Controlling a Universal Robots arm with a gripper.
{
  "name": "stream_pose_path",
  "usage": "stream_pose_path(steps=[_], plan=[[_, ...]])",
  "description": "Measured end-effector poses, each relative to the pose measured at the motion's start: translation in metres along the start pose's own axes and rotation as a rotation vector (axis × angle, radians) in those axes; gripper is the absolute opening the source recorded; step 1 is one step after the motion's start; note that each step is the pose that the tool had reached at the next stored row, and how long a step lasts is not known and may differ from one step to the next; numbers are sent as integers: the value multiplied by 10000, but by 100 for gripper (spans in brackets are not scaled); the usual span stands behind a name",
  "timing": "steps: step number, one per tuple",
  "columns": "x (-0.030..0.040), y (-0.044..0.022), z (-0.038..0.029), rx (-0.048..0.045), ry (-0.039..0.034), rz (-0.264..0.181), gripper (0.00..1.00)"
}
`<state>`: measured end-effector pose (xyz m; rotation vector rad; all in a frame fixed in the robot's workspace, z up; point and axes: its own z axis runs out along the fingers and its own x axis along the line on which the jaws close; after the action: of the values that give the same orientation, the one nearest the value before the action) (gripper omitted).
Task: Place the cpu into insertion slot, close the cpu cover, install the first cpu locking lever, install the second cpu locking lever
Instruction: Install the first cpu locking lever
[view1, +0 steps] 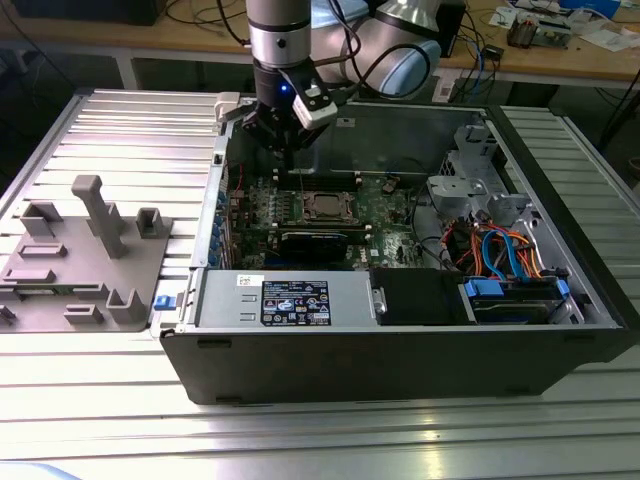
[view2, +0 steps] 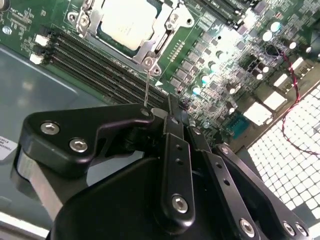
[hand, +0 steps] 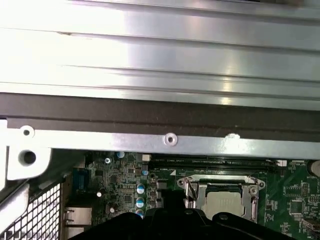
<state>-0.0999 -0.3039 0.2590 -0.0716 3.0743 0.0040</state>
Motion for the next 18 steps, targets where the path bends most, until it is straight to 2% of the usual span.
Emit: stream_pose_path(steps=[4, 9, 12, 18], plan=[[-44, 1, 4, -5, 20, 2, 11], [-229, -6, 16, -20, 145, 1, 11], [-292, -9, 20, -21, 198, 3, 11], [-330, -8, 32, -27, 309, 34, 11]])
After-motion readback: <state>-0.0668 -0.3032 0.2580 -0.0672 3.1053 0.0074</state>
